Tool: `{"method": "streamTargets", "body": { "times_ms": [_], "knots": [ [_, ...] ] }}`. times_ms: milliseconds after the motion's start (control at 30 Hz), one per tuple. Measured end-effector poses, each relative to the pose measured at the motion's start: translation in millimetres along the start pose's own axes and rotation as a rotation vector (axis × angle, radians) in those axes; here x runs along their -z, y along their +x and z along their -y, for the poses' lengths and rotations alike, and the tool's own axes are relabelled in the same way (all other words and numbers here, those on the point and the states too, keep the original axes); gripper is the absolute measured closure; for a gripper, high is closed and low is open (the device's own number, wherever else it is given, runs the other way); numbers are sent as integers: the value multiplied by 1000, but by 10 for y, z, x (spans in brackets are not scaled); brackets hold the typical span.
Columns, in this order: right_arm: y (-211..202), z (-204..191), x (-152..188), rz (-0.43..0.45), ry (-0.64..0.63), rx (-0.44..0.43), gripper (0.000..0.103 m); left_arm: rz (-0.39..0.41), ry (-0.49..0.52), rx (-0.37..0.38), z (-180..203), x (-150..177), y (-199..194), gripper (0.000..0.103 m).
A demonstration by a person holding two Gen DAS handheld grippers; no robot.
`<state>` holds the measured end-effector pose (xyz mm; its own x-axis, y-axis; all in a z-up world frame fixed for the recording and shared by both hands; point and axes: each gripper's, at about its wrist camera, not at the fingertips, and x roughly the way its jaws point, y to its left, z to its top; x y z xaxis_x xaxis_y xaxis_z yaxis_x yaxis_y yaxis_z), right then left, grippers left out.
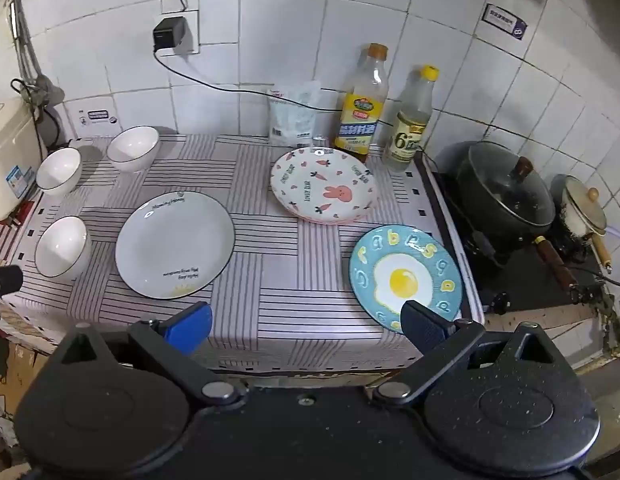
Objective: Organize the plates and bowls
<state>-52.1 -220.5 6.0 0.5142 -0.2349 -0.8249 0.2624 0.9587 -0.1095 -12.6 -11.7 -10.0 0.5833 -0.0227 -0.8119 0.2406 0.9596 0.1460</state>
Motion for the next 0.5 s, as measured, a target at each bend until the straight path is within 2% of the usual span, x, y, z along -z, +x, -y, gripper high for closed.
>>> {"method": "streamTargets", "body": {
  "times_ms": [233, 500],
  "knots": [
    [1, -12, 79, 12, -13, -35, 1, -13, -30, 1, -70, -4, 71, 0],
    [-100, 41, 124, 74, -50, -81, 1, -29, -24, 22, -21, 55, 86, 0]
  ]
}}
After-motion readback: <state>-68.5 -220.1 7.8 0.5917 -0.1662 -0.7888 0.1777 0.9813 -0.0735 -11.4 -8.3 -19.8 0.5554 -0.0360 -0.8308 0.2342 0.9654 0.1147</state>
